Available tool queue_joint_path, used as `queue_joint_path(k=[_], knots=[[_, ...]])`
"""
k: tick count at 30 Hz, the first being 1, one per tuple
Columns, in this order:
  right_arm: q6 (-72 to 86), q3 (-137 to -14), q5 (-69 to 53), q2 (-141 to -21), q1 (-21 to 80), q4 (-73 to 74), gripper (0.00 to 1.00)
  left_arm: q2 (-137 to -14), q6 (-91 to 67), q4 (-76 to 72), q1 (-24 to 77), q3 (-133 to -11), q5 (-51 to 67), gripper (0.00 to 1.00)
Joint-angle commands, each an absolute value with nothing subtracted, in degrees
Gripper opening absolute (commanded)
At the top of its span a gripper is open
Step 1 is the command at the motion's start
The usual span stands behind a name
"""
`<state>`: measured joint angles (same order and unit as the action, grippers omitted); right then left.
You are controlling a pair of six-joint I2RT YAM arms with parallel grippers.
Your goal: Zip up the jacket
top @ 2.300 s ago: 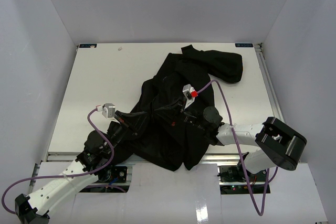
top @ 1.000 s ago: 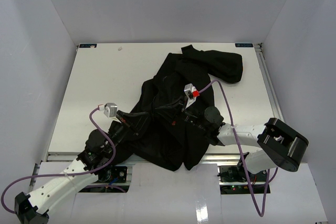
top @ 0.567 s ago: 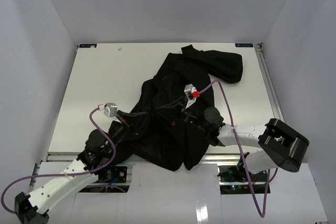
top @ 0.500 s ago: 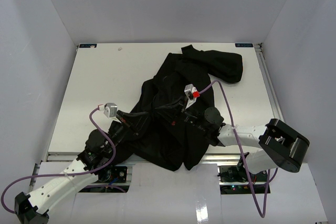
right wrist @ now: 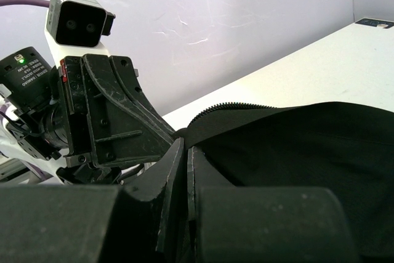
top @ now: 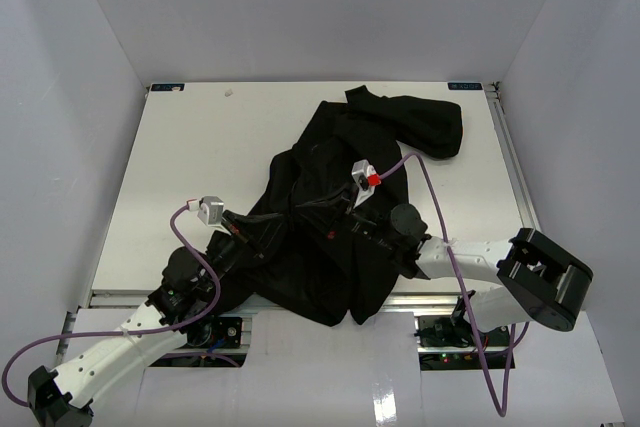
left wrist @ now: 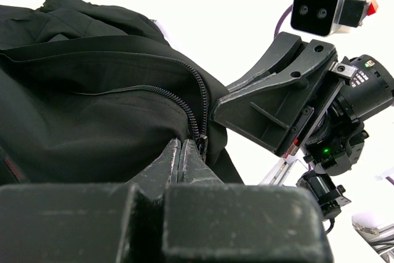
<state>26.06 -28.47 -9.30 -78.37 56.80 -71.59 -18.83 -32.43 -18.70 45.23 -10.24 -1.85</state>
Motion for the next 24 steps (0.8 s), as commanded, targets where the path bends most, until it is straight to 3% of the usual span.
queue_joint_path(k=[1, 24], knots=[[25.2, -32.7, -9.6, -76.9, 56.0, -79.6, 0.08, -19.2, -31.4, -18.2, 45.4, -11.0, 0.2, 0.0], [28.3, -33.7, -11.2, -71.5, 50.0, -69.5, 0.08, -22.6, -30.5, -22.4, 45.5, -10.3, 11.3, 0.0]])
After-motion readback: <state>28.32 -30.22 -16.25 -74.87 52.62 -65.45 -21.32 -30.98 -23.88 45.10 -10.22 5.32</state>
